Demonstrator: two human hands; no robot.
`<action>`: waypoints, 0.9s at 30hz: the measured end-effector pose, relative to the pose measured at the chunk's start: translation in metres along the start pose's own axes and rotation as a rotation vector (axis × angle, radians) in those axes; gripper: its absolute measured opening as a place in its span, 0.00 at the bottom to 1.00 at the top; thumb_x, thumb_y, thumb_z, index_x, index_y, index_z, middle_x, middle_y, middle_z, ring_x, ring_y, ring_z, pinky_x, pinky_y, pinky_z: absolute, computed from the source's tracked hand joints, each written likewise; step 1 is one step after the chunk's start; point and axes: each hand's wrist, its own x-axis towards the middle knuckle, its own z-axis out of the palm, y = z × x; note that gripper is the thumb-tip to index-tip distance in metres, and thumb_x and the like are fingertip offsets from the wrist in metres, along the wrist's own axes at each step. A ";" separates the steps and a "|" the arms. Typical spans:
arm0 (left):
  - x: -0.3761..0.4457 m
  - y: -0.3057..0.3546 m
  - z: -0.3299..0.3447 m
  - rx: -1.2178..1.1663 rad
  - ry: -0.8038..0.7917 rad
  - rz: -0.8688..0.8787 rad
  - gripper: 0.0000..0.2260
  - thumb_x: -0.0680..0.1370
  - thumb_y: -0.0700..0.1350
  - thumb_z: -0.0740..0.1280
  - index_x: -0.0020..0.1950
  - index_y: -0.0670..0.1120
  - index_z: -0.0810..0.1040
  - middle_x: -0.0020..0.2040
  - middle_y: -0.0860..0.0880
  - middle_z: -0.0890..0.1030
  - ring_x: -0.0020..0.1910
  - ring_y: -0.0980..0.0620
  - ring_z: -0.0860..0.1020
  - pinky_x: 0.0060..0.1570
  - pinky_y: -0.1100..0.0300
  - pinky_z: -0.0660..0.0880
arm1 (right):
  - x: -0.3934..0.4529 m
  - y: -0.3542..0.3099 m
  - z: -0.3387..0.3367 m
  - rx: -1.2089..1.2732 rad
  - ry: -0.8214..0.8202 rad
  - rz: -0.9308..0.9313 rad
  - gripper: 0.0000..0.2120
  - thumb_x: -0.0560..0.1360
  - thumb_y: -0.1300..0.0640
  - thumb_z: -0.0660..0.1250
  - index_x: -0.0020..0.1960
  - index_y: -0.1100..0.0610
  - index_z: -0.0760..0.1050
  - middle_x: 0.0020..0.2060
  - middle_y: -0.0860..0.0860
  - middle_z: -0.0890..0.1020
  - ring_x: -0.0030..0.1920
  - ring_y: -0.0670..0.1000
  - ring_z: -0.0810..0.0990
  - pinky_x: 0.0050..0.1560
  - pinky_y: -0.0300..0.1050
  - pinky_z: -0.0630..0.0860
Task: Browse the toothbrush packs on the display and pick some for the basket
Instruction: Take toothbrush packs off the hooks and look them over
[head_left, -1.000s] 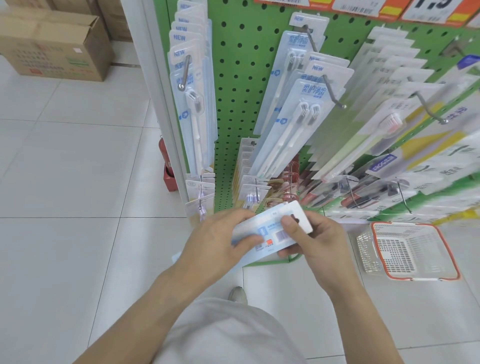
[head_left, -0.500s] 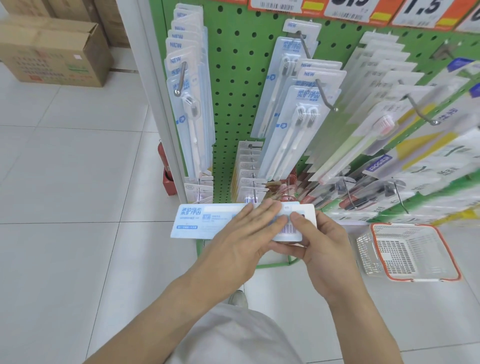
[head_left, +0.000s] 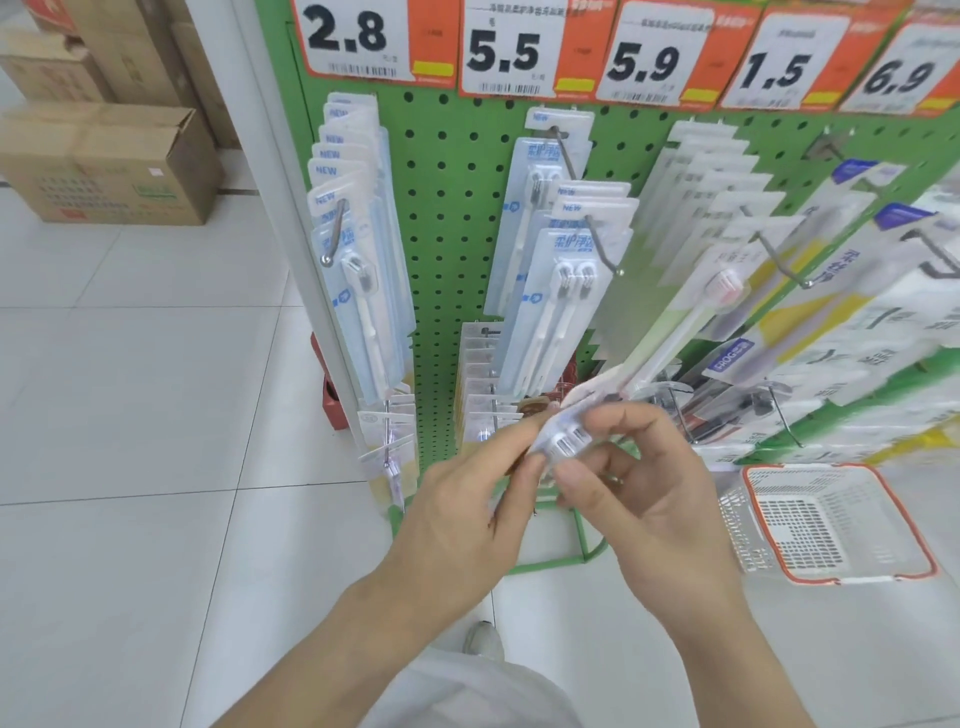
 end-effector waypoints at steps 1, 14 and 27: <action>0.004 0.003 -0.001 -0.070 0.010 -0.037 0.14 0.83 0.43 0.63 0.67 0.50 0.79 0.52 0.57 0.84 0.50 0.57 0.83 0.51 0.60 0.79 | 0.001 -0.001 0.002 -0.050 0.026 -0.063 0.17 0.69 0.52 0.80 0.54 0.51 0.77 0.43 0.49 0.82 0.39 0.53 0.80 0.45 0.46 0.80; 0.047 0.031 -0.006 -0.576 0.052 -0.164 0.09 0.78 0.38 0.66 0.55 0.42 0.83 0.51 0.50 0.87 0.51 0.54 0.85 0.51 0.65 0.78 | 0.021 -0.019 -0.003 -0.304 0.033 -0.448 0.17 0.76 0.57 0.74 0.61 0.44 0.76 0.55 0.44 0.78 0.59 0.54 0.81 0.51 0.47 0.81; 0.066 0.036 -0.011 -0.427 0.119 -0.159 0.07 0.79 0.45 0.69 0.54 0.46 0.84 0.49 0.51 0.87 0.49 0.51 0.85 0.51 0.58 0.81 | 0.039 -0.031 0.004 -0.142 0.238 -0.450 0.27 0.67 0.60 0.81 0.62 0.46 0.77 0.52 0.51 0.85 0.49 0.55 0.83 0.43 0.45 0.80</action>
